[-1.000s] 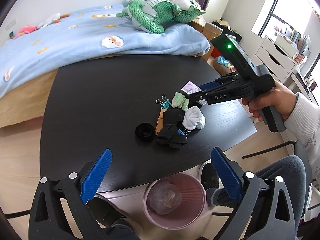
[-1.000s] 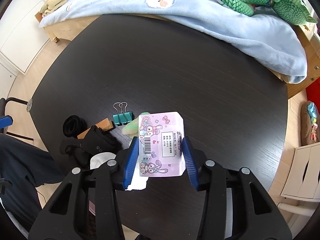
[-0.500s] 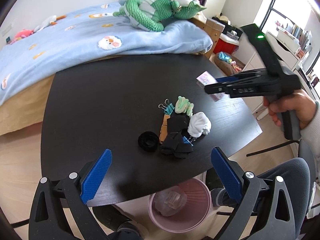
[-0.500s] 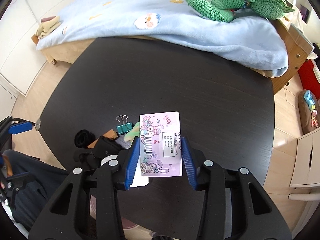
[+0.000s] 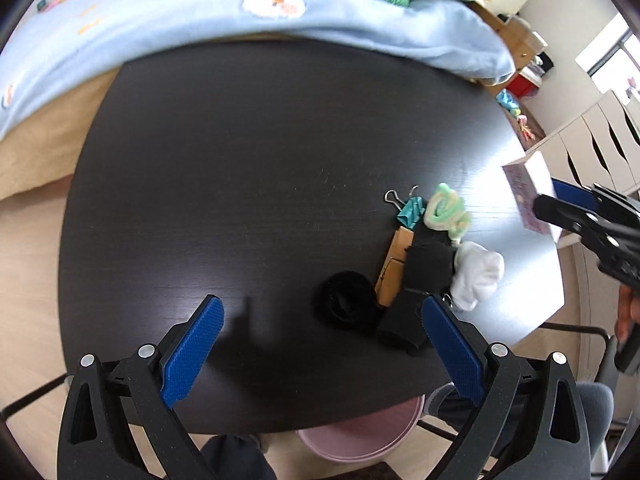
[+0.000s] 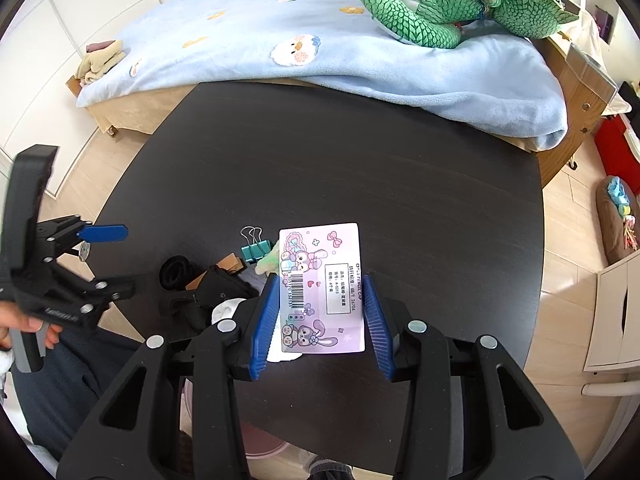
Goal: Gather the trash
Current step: 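Grasp the black cloth with the left gripper while the right gripper holds the pink card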
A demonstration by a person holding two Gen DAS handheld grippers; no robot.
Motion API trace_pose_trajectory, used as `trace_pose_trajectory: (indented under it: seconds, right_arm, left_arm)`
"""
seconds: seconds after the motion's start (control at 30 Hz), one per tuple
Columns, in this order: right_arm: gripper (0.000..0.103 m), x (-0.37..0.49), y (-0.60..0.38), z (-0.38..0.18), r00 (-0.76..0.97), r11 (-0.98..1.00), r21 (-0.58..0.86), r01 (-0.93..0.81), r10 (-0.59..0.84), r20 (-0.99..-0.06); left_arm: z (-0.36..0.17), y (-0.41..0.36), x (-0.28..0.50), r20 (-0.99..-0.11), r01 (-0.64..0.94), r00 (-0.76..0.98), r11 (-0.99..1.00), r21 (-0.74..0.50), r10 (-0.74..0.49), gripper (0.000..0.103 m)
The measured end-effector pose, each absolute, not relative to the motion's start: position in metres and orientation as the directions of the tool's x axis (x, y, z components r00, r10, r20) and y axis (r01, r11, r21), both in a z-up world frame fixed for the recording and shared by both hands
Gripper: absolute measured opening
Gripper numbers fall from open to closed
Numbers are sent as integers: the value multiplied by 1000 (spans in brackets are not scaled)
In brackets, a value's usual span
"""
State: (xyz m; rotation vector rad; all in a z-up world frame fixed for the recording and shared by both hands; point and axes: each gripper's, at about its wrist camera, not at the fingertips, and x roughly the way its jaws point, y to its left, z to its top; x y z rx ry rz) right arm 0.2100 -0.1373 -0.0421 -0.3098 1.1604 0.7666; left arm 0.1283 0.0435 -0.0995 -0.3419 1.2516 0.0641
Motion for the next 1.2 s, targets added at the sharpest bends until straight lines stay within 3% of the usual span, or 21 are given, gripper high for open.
trace_pose_trajectory:
  seconds: [0.13, 0.4, 0.47, 0.63, 0.7, 0.77, 0.97, 1.2]
  right_arm:
    - [42, 211, -141, -42, 188, 715, 159, -680, 380, -906]
    - [42, 212, -143, -44, 188, 716, 159, -679, 379, -906]
    - [42, 212, -143, -44, 187, 715, 160, -680, 380, -906]
    - [42, 210, -142, -44, 186, 714, 160, -681, 380, -906]
    - [42, 210, -141, -45, 184, 713, 162, -682, 381, -906]
    - [42, 209, -140, -45, 183, 713, 162, -683, 381, -906]
    - [42, 208, -140, -45, 186, 713, 164, -682, 385, -904]
    - [42, 194, -143, -35, 200, 711, 175, -681, 410, -890]
  left_arm:
    - [-110, 45, 135, -947, -252, 290, 943, -216, -140, 95]
    - [-119, 46, 140, -958, -265, 245, 941, -211, -147, 70]
    - [-122, 45, 141, -960, -263, 236, 942, -211, -149, 58]
    - [-126, 46, 140, -959, -267, 235, 938, -220, -158, 53]
    - [-126, 45, 141, -959, -262, 236, 940, -220, -159, 46]
    - [-126, 45, 143, -959, -258, 236, 941, -220, -160, 29]
    - [-122, 46, 140, -952, -229, 265, 948, -219, -156, 11]
    - [-98, 42, 124, -936, -163, 337, 973, -162, -99, 9]
